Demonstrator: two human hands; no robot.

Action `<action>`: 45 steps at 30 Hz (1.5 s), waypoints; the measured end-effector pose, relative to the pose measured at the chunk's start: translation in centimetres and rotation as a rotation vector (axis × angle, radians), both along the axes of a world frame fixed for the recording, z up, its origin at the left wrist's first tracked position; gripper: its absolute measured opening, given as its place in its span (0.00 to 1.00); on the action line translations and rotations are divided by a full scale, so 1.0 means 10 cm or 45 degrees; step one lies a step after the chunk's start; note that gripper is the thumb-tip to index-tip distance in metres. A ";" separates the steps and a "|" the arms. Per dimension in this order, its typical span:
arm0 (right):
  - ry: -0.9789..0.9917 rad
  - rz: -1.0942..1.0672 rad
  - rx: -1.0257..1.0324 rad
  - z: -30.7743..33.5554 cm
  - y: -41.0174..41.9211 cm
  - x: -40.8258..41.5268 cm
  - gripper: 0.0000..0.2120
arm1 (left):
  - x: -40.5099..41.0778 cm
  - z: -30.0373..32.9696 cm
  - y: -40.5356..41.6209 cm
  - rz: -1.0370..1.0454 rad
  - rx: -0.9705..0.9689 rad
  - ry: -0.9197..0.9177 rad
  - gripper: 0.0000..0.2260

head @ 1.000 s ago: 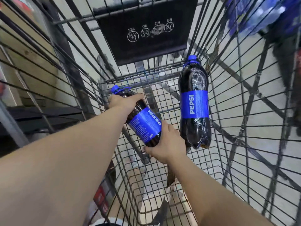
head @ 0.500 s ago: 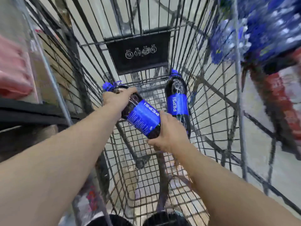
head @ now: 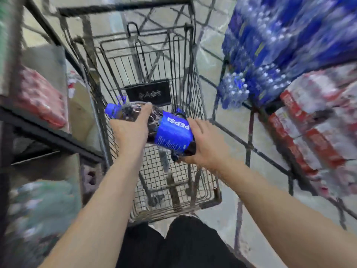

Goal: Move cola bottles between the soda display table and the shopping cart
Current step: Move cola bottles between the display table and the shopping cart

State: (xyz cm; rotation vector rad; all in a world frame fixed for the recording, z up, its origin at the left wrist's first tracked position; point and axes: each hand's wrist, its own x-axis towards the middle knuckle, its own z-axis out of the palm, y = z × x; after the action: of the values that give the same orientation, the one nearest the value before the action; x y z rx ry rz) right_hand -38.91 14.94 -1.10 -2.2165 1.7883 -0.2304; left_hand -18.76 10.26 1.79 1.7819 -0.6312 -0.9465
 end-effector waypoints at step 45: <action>-0.164 -0.157 -0.557 3.04 4.39 1.30 0.57 | 1.22 3.34 4.50 -0.150 -0.638 -0.110 0.38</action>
State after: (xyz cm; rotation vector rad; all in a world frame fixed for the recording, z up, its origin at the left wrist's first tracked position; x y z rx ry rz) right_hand -25.89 58.85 29.34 -2.2986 1.9493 -0.8438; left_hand -6.61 55.22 35.22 1.3528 -0.9454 -0.7107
